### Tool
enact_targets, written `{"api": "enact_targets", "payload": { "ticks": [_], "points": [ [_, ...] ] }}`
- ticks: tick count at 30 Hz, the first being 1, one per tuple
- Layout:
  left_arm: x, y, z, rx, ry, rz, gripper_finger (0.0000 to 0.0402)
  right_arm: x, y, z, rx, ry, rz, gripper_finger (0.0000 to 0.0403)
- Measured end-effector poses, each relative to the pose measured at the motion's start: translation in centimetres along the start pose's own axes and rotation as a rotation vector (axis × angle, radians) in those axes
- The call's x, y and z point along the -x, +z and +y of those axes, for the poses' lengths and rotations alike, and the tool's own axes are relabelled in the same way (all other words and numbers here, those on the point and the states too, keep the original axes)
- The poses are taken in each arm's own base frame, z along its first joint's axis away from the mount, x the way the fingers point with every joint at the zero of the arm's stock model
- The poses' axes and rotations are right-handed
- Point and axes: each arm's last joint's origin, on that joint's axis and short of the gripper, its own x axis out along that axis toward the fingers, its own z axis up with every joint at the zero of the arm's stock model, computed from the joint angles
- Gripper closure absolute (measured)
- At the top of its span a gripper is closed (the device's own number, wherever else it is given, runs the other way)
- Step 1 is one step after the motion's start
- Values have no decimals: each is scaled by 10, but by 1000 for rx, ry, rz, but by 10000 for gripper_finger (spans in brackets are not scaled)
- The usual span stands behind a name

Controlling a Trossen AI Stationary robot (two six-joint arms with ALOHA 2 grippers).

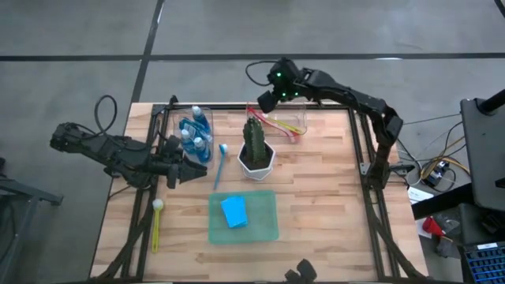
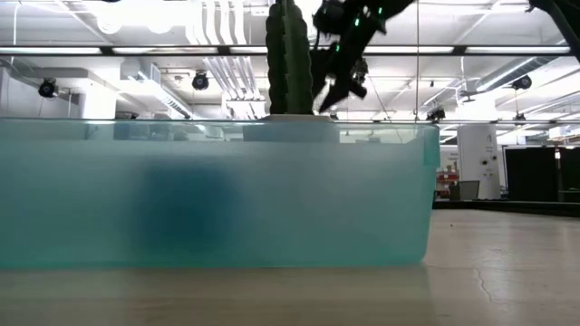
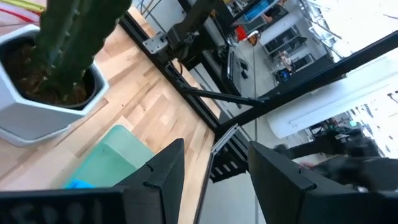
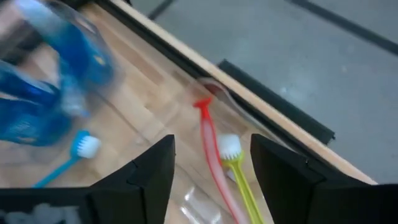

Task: Pick & Place Kitchen Sink Supplies
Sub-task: Put the blue dish brush into the right transparent bin

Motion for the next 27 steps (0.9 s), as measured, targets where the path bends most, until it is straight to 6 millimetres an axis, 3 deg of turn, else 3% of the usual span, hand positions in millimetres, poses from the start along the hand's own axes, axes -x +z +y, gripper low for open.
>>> {"api": "enact_targets", "payload": {
  "ticks": [9,16,21,27],
  "points": [
    [-14,-7,5,-34,103,1,234,88,23,32,-17,112,-145,211],
    [-38,-17,18,-29,335,-88,234,169,33,53,33,257,-345,218],
    [-55,-33,39,79,574,-73,234,233,28,53,175,318,-505,221],
    [-83,-53,53,135,709,-7,234,273,16,42,297,311,-587,219]
  ]
}}
